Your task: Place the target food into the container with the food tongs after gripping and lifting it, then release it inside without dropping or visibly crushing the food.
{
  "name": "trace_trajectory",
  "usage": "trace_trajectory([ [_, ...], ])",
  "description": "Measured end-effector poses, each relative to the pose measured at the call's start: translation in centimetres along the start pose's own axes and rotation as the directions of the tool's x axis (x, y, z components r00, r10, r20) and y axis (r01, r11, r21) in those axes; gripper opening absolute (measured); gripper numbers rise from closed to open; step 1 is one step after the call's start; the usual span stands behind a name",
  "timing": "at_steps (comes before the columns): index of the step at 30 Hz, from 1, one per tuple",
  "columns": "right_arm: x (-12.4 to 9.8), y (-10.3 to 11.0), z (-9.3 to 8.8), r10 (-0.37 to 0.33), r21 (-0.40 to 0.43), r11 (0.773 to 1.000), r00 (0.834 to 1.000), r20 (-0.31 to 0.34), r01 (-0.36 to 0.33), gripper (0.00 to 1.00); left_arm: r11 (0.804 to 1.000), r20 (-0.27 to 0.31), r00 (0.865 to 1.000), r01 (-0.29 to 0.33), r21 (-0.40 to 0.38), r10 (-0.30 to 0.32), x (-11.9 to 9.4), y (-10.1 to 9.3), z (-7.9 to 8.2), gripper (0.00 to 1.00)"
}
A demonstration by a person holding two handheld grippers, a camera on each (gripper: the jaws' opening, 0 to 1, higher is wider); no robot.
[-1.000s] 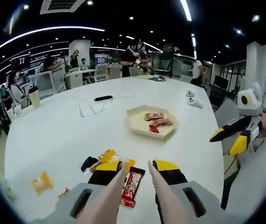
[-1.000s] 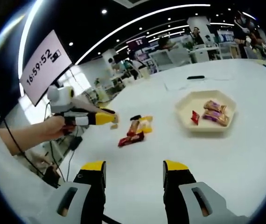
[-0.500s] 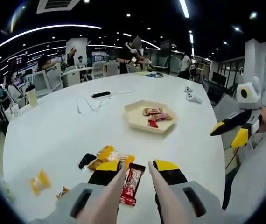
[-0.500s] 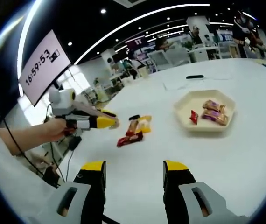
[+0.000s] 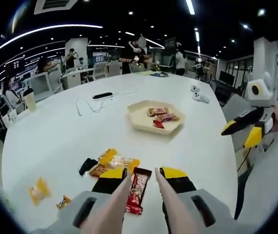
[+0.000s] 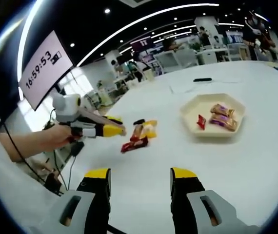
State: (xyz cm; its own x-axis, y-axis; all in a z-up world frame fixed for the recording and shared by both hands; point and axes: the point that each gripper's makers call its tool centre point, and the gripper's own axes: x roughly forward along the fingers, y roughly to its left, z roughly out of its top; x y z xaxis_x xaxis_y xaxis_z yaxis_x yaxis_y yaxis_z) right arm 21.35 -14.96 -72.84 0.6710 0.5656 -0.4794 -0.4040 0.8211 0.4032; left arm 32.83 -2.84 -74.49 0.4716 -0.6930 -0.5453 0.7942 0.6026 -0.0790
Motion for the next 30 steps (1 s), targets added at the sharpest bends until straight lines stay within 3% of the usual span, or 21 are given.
trace_trajectory([
  [30, -0.7, -2.4, -0.2, -0.06, 0.065, 0.996, 0.998, 0.008, 0.06, 0.48, 0.995, -0.117, 0.993, 0.039, 0.091, -0.028, 2.4, 0.2, -3.2, 0.26],
])
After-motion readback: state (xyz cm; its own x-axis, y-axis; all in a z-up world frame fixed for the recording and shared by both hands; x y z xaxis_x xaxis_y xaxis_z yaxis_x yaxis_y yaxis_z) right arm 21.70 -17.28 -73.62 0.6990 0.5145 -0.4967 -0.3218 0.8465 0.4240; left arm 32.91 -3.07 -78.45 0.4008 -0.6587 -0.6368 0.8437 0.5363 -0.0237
